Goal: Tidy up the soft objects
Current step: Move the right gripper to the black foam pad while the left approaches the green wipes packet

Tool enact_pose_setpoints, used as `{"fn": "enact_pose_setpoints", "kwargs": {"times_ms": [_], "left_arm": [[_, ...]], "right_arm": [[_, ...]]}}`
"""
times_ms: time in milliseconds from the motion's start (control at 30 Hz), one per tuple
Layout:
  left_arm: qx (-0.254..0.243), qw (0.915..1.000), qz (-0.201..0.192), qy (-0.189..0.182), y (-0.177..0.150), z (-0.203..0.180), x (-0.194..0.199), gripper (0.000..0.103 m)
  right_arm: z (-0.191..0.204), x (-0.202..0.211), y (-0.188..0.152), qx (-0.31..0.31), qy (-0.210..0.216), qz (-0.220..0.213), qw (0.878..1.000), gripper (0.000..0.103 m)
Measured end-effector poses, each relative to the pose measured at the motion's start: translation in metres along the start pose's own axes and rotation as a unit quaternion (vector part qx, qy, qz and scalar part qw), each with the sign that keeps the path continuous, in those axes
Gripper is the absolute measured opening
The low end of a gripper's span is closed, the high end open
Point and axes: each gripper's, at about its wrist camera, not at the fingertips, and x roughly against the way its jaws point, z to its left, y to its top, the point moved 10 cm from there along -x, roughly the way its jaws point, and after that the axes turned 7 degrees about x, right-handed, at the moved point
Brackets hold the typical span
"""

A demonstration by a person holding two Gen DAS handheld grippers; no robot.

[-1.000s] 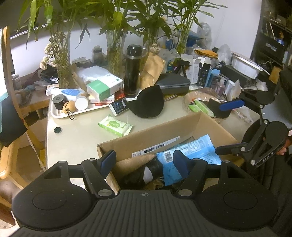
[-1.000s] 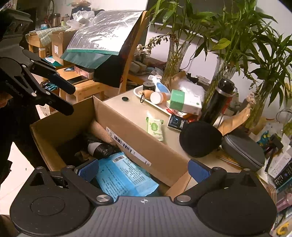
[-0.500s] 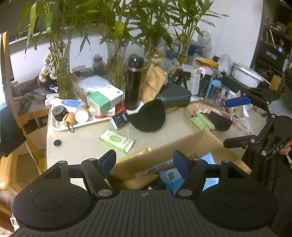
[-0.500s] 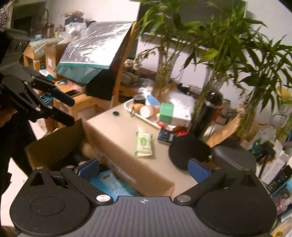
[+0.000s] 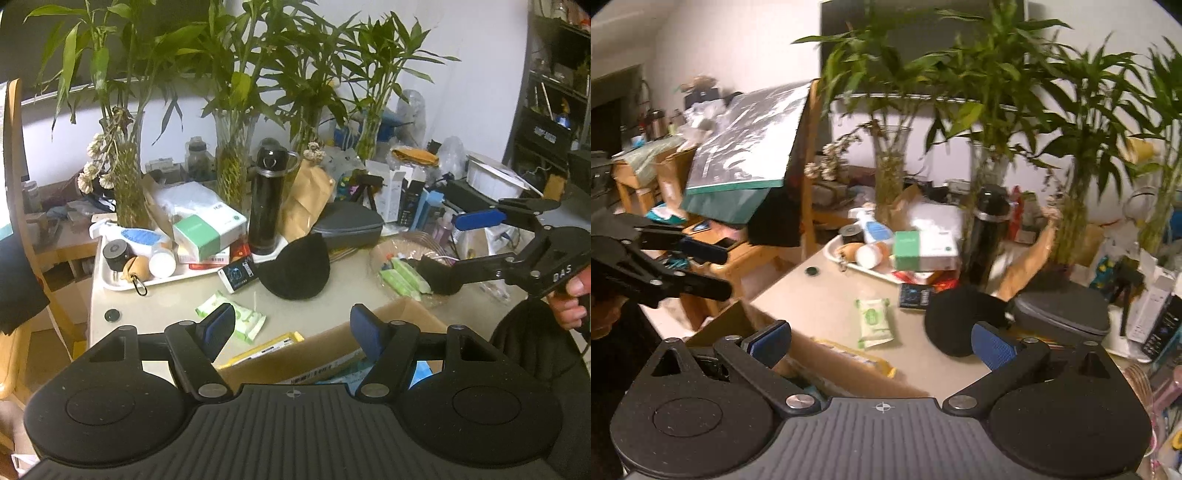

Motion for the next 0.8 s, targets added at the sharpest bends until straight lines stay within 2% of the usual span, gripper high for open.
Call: {"fn": "enact_pose_setpoints", "kwargs": {"times_ms": [500,800], "left_arm": [[0.020,0.9998,0.001,0.002,0.005,0.028,-0.020,0.068],[0.024,0.9997,-0.001,-0.001,0.015,0.039,-0.044,0.068]], "right_arm": [[-0.029,-0.038,-0.020,-0.057,-0.010,0.004,0.998,0.103],[-0.062,-0.063,-0.020,-0.087,-0.029,0.008,0.996,0.103]]}}
